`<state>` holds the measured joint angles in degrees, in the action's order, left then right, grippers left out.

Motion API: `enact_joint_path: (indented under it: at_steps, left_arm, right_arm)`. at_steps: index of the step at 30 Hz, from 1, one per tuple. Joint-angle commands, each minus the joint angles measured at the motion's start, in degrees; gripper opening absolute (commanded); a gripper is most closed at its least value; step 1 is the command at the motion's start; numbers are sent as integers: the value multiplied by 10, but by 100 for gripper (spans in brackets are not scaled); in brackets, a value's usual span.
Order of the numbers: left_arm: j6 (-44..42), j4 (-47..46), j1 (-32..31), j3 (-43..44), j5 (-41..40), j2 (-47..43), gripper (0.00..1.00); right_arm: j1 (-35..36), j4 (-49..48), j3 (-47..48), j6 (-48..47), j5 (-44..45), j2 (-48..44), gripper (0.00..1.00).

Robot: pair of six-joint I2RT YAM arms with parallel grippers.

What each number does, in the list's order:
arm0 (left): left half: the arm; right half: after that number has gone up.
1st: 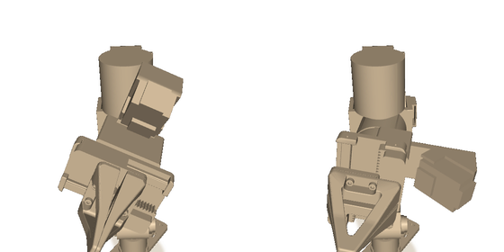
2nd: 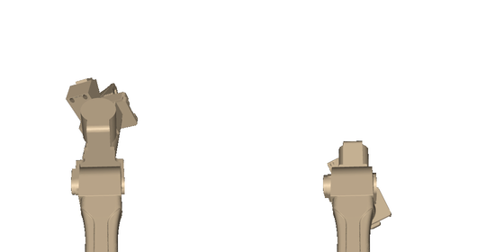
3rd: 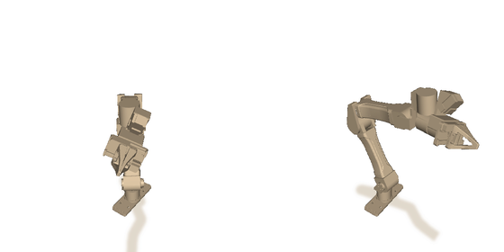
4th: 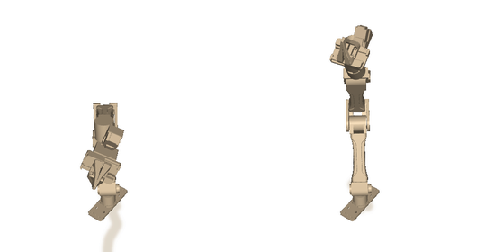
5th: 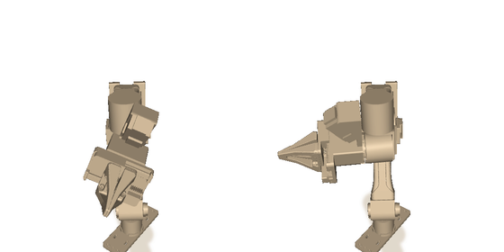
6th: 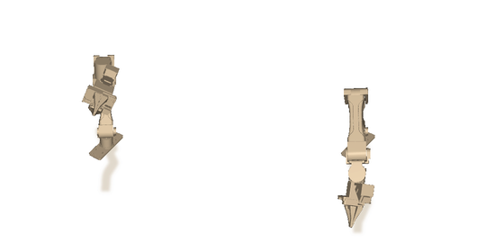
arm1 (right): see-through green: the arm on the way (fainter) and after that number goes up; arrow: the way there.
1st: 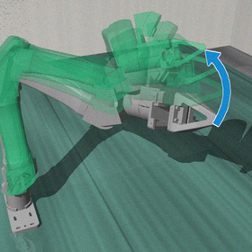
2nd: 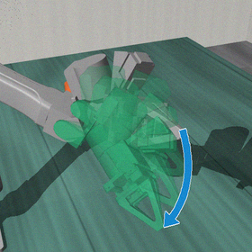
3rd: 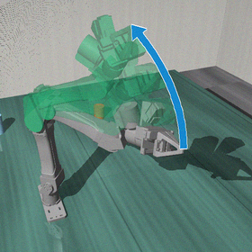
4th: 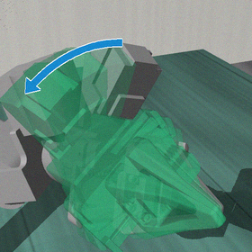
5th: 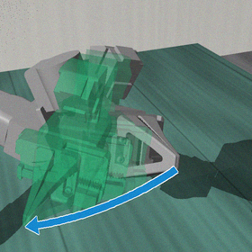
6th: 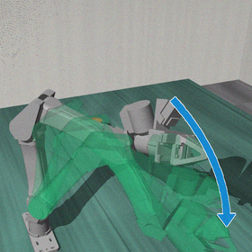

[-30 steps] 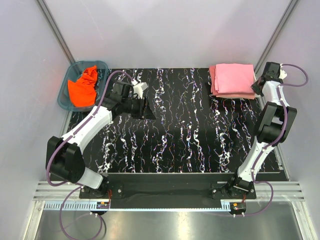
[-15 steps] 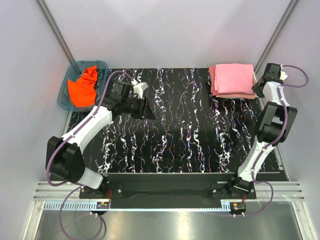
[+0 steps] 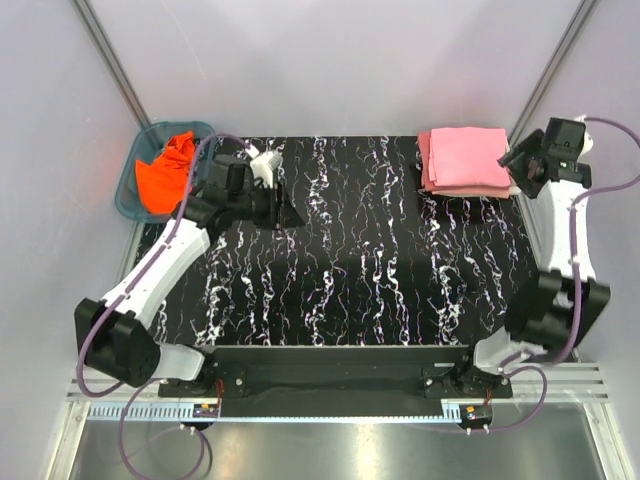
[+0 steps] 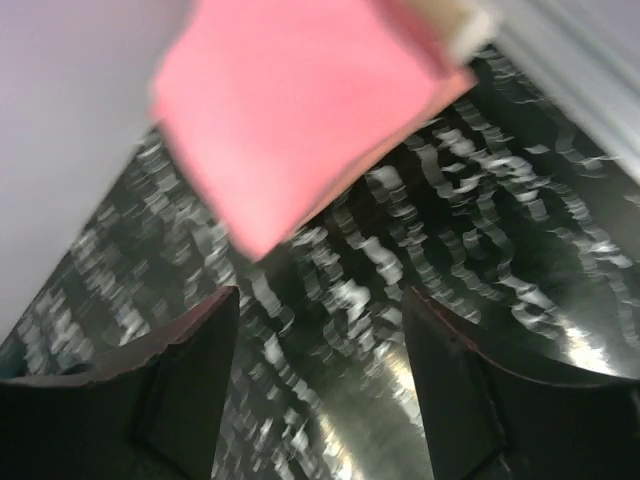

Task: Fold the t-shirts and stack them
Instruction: Reset both grippers

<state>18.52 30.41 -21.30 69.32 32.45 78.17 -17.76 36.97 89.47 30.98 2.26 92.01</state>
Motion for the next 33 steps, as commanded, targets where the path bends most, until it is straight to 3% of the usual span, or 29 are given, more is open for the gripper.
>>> enact_joint_path:
  at_steps: [1,2,3,8,10,12,18,33]
  left_arm:
    - [12,-23,4,50,-27,-70,47]
    - [13,-23,4,55,-40,-92,48]
    - [14,-24,3,61,-48,-105,48]
    - [31,-25,4,58,-73,-188,57]
    - [31,-25,4,43,-77,-207,74]
    - [31,-20,4,24,-75,-230,99]
    - [30,-12,4,-8,-90,-279,99]
    - [15,-1,4,13,-92,-282,99]
  right_arm:
    - [60,40,-45,12,-92,-125,74]
    - [99,43,-56,14,-99,-146,80]
    - [119,46,-75,14,-103,-165,99]
    - [175,63,-132,5,-181,-263,100]
    - [175,59,-157,-5,-222,-300,100]
    - [174,66,-170,-16,-230,-334,100]
    - [174,71,-166,-21,-239,-385,100]
    - [175,72,-142,-32,-221,-403,100]
